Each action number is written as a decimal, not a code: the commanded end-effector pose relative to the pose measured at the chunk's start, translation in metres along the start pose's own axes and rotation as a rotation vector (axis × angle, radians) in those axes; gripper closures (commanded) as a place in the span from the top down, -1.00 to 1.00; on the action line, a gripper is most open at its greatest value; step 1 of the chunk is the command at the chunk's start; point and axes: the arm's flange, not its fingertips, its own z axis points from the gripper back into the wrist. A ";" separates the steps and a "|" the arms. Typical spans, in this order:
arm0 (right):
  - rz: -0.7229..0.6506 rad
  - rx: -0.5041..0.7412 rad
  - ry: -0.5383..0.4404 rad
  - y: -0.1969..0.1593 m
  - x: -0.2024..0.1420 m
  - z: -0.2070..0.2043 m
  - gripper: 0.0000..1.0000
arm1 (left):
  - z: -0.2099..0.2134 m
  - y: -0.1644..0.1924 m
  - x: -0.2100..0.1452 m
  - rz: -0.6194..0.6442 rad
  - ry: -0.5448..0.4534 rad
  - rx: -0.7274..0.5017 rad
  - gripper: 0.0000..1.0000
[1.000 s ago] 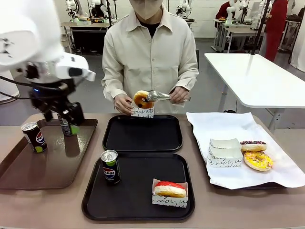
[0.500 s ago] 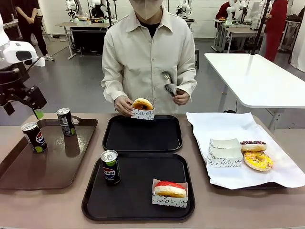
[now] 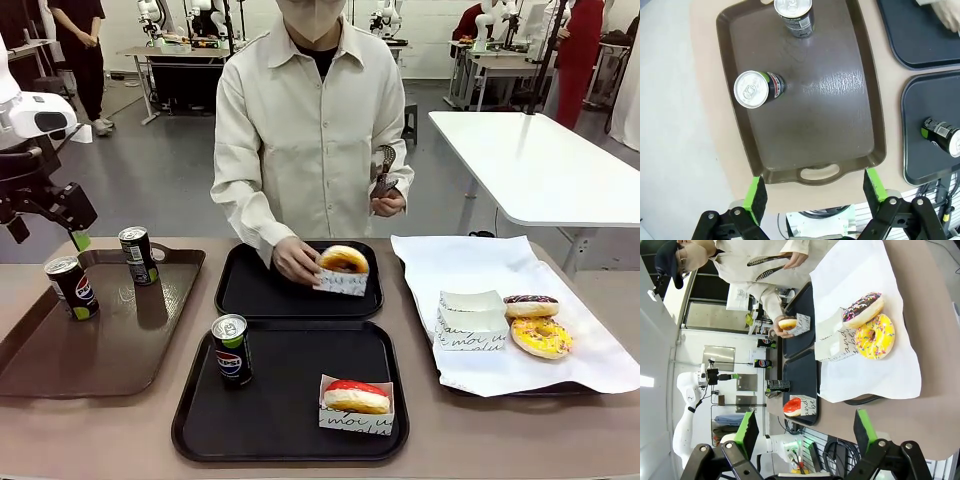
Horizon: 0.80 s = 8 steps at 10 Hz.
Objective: Set up donuts and drinks on trays.
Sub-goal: Pick up one Pepsi coke from the Handle tray and place it on the Flat Tray without a Pepsi coke.
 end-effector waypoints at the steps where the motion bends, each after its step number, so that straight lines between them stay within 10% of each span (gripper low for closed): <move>1: 0.012 0.017 -0.002 -0.001 0.000 0.001 1.00 | 0.002 -0.001 -0.002 -0.005 0.002 -0.010 1.00; 8: 0.012 0.017 -0.002 -0.001 0.000 0.001 1.00 | -0.025 0.030 0.030 0.068 0.000 -0.019 1.00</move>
